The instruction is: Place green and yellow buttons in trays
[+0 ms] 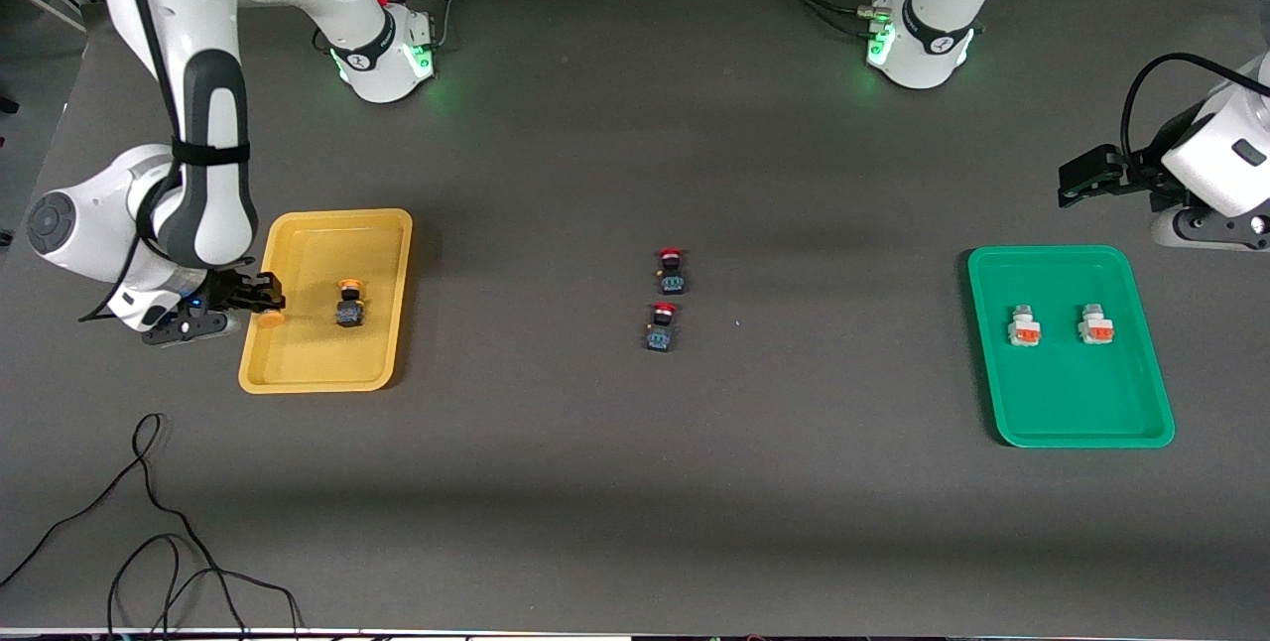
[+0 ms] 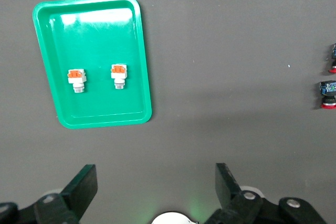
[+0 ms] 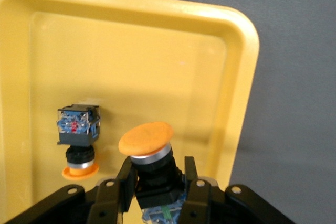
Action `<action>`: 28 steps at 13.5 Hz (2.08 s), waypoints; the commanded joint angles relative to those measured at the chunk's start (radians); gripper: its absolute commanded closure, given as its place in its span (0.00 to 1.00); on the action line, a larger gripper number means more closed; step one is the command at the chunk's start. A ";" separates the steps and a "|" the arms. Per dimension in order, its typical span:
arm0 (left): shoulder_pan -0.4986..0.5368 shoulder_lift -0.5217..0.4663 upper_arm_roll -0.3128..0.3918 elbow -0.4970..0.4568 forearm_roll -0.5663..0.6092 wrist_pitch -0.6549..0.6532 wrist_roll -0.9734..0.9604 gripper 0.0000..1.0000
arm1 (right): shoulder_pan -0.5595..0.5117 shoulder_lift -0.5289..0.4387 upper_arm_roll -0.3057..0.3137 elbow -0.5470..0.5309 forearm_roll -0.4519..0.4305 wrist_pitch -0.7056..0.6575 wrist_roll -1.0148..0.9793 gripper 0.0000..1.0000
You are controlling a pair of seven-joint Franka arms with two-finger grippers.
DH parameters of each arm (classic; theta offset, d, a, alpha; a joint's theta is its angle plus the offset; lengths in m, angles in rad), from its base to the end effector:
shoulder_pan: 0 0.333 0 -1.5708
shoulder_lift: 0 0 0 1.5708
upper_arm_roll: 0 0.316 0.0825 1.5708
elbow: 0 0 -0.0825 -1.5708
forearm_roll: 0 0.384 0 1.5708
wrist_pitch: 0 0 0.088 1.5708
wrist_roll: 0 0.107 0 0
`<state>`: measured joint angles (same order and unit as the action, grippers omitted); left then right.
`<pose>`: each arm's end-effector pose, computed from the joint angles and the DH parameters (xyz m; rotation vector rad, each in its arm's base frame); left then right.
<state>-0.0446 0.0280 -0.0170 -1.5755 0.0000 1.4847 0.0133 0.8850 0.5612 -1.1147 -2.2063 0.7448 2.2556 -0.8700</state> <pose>0.5515 -0.0339 0.5998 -3.1315 0.1174 0.1863 0.5228 -0.1108 0.2470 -3.0651 -0.2264 0.0665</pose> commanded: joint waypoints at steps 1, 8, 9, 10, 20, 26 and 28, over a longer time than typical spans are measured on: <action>-0.014 0.001 0.009 0.011 0.015 0.019 0.013 0.00 | -0.011 0.107 0.021 0.014 0.134 0.010 -0.108 1.00; -0.012 0.013 0.011 0.026 0.014 0.019 0.013 0.00 | -0.127 0.135 0.116 0.030 0.169 0.010 -0.139 1.00; -0.012 0.018 0.011 0.029 0.012 0.019 0.011 0.00 | -0.150 0.132 0.137 0.031 0.169 0.010 -0.139 1.00; -0.014 0.016 0.011 0.032 0.014 0.017 0.011 0.00 | -0.153 0.132 0.144 0.033 0.169 0.010 -0.139 0.75; -0.014 0.018 0.009 0.037 0.012 0.019 0.011 0.00 | -0.130 0.063 0.084 0.123 0.140 -0.189 -0.046 0.01; -0.011 0.021 0.012 0.041 -0.003 0.034 -0.001 0.00 | -0.126 0.062 -0.034 0.455 -0.042 -0.595 0.238 0.01; -0.012 0.021 0.012 0.041 -0.001 0.032 -0.001 0.00 | -0.126 0.062 -0.075 0.586 -0.067 -0.744 0.331 0.01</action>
<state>-0.0449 0.0389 -0.0156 -1.5589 -0.0007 1.5171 0.0151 0.7558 0.6271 -1.1575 -1.7341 0.7199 1.6309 -0.6345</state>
